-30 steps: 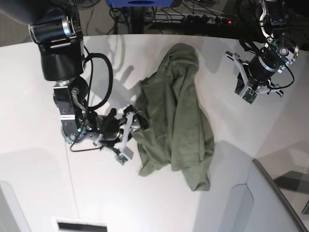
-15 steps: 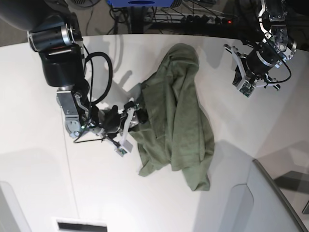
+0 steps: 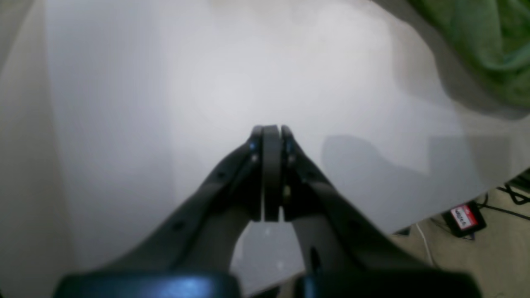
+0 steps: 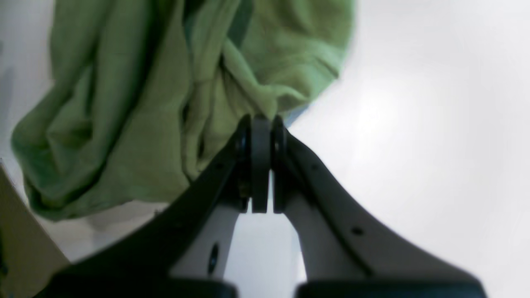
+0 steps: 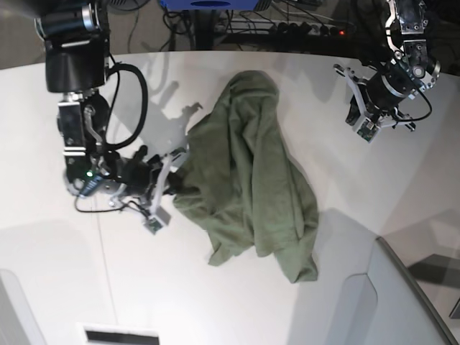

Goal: Layout the t-shirt on the table in an organized manner, then fold the t-shirt properly
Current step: 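Grasp the shirt's side edge with the right gripper and pull it outward, then reach the left gripper down and grasp the shirt's opposite edge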

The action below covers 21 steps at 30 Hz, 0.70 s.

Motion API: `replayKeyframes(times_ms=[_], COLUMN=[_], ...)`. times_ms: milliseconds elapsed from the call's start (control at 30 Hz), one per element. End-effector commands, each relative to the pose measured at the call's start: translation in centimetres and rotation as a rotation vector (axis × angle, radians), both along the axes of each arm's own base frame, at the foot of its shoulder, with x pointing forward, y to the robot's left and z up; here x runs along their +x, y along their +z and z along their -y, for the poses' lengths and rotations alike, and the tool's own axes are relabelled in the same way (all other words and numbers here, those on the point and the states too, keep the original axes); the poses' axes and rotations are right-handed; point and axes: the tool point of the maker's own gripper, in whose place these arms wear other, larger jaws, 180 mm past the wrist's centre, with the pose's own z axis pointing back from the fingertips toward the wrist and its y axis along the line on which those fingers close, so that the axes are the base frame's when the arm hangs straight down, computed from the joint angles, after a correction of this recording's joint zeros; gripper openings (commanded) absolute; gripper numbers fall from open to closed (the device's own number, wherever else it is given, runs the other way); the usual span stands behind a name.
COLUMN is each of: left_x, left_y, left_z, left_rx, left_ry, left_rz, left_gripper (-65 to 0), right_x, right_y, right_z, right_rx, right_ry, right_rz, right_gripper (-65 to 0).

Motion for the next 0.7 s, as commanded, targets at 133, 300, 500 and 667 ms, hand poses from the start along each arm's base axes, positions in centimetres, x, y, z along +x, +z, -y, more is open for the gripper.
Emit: replayKeyframes(times_ms=[133,300,500,667], left_x=[2.3,7.9,14.2,18.0], left_y=[1.1,3.8,5.4,3.7], left_z=[5.5,8.2,9.0,6.9], left_rx=[-0.092,-0.191,-0.232,-0.289], left_ry=[-0.118,-0.040,-0.012,0.123], left_rz=[0.113,0.204,0.242,0.206], left_gripper=[-65.0,-65.0,-40.0,-29.8], right_x=[-0.2,-1.3,-1.7,-1.9], right_y=[1.9,1.1,0.8,0.7], right_z=[1.4,1.3,1.3,1.3], right_rx=[-0.004,-0.008,-0.008,-0.008], right_ry=[-0.030,-0.027,-0.027,-0.027], right_rz=[0.054,0.029,0.018,0.015], right_gripper=[-65.0,-65.0,-65.0,-65.0])
